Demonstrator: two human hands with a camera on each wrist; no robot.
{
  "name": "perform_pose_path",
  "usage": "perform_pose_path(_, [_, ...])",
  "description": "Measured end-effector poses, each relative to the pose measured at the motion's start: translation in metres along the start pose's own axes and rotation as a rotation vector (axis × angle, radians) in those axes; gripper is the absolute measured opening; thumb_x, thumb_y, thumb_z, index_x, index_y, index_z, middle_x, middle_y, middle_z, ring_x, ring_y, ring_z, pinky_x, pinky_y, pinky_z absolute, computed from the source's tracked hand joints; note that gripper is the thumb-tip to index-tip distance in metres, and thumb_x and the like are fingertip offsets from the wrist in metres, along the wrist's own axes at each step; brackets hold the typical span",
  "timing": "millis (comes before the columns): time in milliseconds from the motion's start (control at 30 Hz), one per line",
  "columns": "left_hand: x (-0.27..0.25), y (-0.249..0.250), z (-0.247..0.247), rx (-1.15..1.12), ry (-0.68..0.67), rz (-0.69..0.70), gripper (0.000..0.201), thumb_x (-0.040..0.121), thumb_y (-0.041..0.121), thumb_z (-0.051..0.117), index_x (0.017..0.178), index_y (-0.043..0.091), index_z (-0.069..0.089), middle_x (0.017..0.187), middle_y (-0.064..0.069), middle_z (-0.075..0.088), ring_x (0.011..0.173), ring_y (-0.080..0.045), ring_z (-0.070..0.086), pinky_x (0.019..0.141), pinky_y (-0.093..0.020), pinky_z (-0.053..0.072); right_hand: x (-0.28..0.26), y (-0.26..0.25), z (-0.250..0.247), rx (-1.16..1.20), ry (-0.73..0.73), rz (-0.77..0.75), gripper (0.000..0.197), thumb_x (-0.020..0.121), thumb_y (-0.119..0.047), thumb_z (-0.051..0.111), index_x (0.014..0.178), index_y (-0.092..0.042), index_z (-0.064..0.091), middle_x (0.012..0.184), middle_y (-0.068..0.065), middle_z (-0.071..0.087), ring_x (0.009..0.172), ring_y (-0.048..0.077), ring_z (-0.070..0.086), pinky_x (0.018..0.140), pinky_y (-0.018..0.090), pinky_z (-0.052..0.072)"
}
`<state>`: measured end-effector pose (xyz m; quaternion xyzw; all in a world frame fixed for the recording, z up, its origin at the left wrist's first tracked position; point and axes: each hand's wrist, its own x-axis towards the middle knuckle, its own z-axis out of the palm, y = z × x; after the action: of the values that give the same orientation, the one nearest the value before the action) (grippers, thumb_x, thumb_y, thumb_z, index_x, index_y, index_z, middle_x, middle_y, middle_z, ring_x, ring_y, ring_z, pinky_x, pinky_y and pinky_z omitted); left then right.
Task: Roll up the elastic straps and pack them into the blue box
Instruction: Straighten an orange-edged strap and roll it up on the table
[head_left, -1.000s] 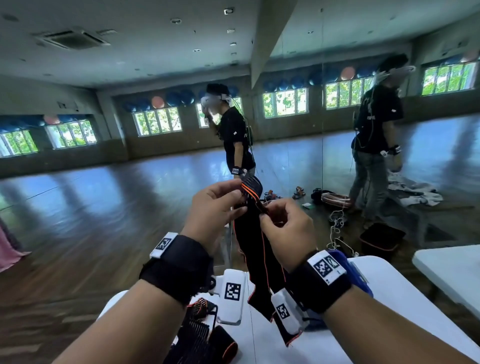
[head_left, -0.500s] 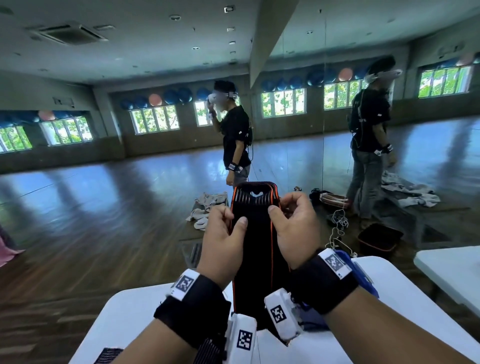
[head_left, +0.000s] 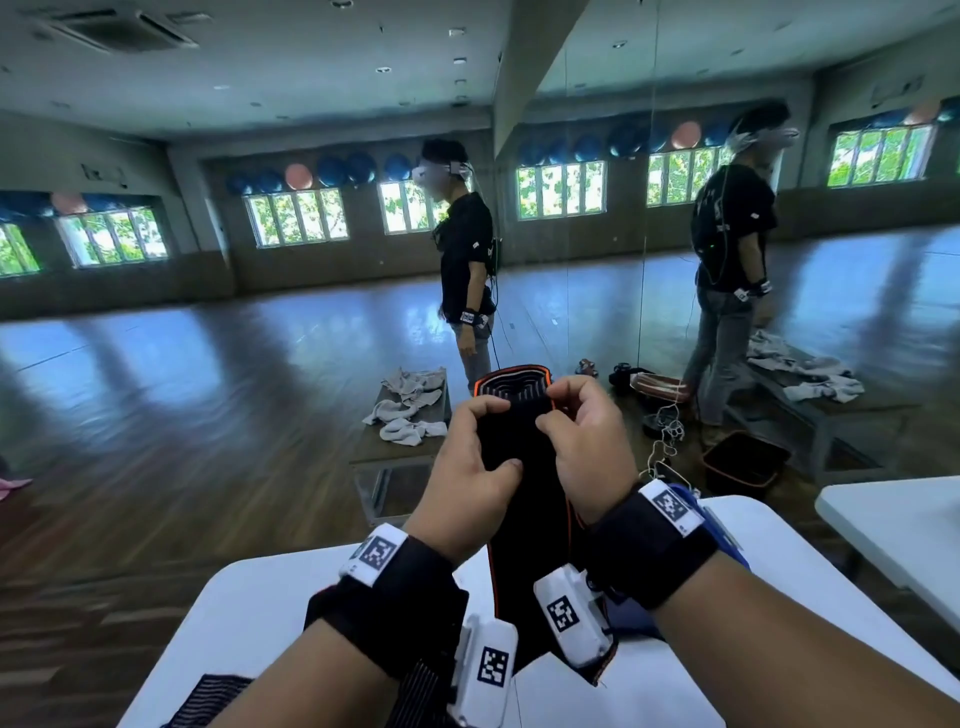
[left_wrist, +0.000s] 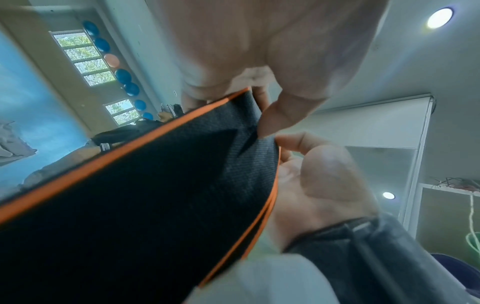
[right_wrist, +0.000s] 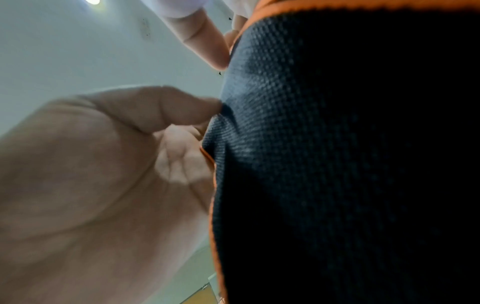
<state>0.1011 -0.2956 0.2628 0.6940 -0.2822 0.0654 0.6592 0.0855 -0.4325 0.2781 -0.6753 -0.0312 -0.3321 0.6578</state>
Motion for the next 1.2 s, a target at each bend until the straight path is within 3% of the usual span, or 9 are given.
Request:
perform_pose_path(233, [0.004,-0.008,-0.001,-0.016,0.003,0.005,0.059,0.070,-0.006,0.055,0.123,0.020,0.056,0.123,-0.009,0.065,0.118,-0.022,0.063,0.105,-0.049,0.050,-0.008,0.018,-0.003,-0.100,-0.004,-0.063,0.024,0.085,0.002,0.063,0.091,-0.020,0.057,0.088,-0.004,0.062,0.076,-0.002,0.058,0.073,0.014,0.046])
perform_pose_path(333, [0.004,-0.013,0.002,-0.074,0.037,-0.025,0.062,0.069,-0.008,0.051,0.123,0.022,0.057,0.125,-0.004,0.066,0.119,-0.016,0.064,0.104,-0.038,0.050,-0.022,0.033,0.001,-0.095,-0.027,-0.037,0.032,0.083,0.004,0.065,0.085,-0.027,0.058,0.087,-0.005,0.063,0.080,0.004,0.060,0.078,0.020,0.049])
perform_pose_path(467, [0.006,-0.026,0.003,-0.113,0.043,-0.076,0.065,0.079,-0.022,0.047,0.123,0.025,0.056,0.128,-0.005,0.063,0.120,-0.017,0.062,0.104,-0.038,0.052,-0.051,0.069,-0.003,-0.129,-0.095,0.060,0.032,0.079,0.000,0.068,0.080,-0.031,0.062,0.082,-0.009,0.065,0.083,0.013,0.062,0.081,0.035,0.052])
perform_pose_path(567, [0.011,-0.039,0.001,-0.102,0.010,-0.101,0.066,0.082,-0.024,0.045,0.127,0.024,0.053,0.129,-0.007,0.062,0.117,-0.015,0.063,0.094,-0.032,0.056,-0.075,0.093,-0.010,-0.177,-0.214,0.166,0.027,0.071,-0.011,0.073,0.085,-0.031,0.062,0.086,-0.007,0.065,0.086,0.018,0.063,0.082,0.048,0.053])
perform_pose_path(633, [0.015,-0.051,-0.001,-0.096,-0.013,-0.131,0.066,0.082,-0.023,0.045,0.130,0.022,0.052,0.125,-0.007,0.064,0.112,-0.013,0.065,0.085,-0.025,0.056,-0.096,0.110,-0.013,-0.221,-0.296,0.243,0.035,0.068,-0.009,0.076,0.090,-0.031,0.062,0.091,-0.007,0.066,0.090,0.018,0.064,0.084,0.047,0.054])
perform_pose_path(833, [0.014,-0.104,0.006,-0.001,-0.053,-0.250,0.065,0.078,-0.022,0.044,0.125,0.022,0.055,0.122,-0.009,0.066,0.114,-0.019,0.064,0.092,-0.026,0.055,-0.140,0.152,-0.026,-0.245,-0.321,0.412,0.043,0.069,-0.001,0.080,0.090,-0.033,0.063,0.097,0.001,0.070,0.096,0.021,0.066,0.089,0.039,0.054])
perform_pose_path(967, [0.010,-0.150,0.004,0.018,-0.005,-0.360,0.065,0.074,-0.022,0.047,0.125,0.016,0.058,0.120,-0.012,0.066,0.112,-0.026,0.065,0.096,-0.042,0.056,-0.163,0.168,-0.034,-0.213,-0.303,0.621,0.034,0.067,-0.015,0.078,0.093,-0.027,0.060,0.091,0.023,0.070,0.081,0.041,0.067,0.076,0.045,0.056])
perform_pose_path(1033, [0.007,-0.173,0.003,0.027,0.004,-0.425,0.062,0.074,-0.022,0.049,0.121,0.018,0.059,0.113,-0.009,0.067,0.107,-0.026,0.067,0.088,-0.039,0.059,-0.174,0.180,-0.040,-0.200,-0.268,0.696,0.033,0.066,-0.023,0.078,0.092,-0.027,0.059,0.083,0.032,0.067,0.065,0.038,0.063,0.068,0.045,0.054])
perform_pose_path(1200, [-0.002,-0.240,-0.003,0.095,-0.037,-0.570,0.062,0.068,-0.019,0.061,0.118,0.018,0.062,0.113,-0.010,0.068,0.109,-0.030,0.066,0.096,-0.044,0.056,-0.195,0.199,-0.047,-0.247,-0.257,0.757,0.025,0.083,-0.008,0.072,0.100,-0.021,0.059,0.071,0.012,0.068,0.062,0.023,0.060,0.064,0.033,0.048])
